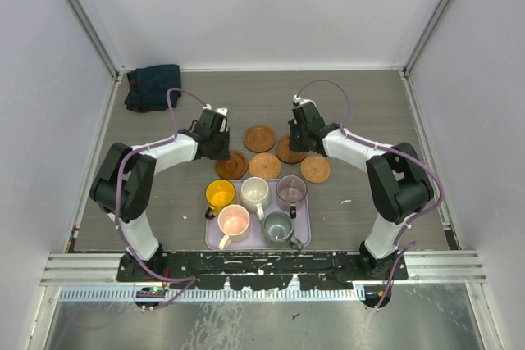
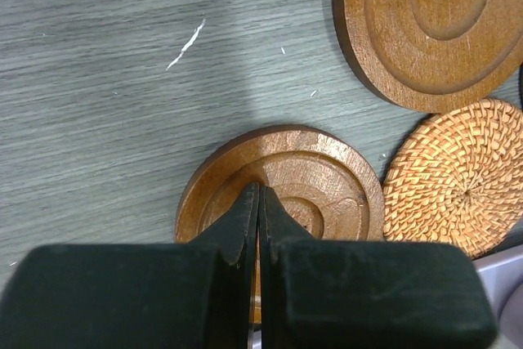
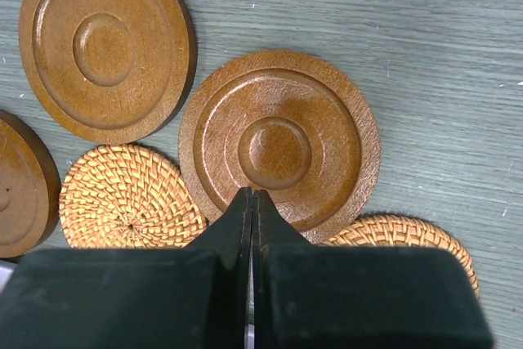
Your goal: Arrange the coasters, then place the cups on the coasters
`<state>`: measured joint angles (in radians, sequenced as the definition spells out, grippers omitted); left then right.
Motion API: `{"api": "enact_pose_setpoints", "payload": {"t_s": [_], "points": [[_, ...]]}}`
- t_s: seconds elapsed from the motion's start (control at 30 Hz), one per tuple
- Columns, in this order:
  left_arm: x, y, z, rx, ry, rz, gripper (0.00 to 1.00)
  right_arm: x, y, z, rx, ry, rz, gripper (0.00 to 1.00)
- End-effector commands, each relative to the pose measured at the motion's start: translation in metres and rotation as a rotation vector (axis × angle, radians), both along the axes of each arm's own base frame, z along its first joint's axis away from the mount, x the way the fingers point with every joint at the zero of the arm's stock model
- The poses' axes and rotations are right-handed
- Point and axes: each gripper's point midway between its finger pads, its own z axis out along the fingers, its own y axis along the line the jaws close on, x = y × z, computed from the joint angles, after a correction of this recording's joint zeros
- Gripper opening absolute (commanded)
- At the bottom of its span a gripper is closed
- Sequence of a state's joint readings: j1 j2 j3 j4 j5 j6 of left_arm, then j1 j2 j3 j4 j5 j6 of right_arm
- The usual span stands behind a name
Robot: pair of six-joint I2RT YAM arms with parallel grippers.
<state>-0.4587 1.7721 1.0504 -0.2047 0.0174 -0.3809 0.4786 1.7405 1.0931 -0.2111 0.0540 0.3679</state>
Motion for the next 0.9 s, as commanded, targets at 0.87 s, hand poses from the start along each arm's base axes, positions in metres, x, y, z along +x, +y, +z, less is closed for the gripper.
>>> {"api": "enact_pose_setpoints", "payload": {"t_s": [0.87], "points": [[-0.014, -0.027, 0.046, 0.052, -0.148, -0.042, 0.08, 0.016, 0.025, 0.032, 0.033, -0.083, 0.065, 0.01]]}}
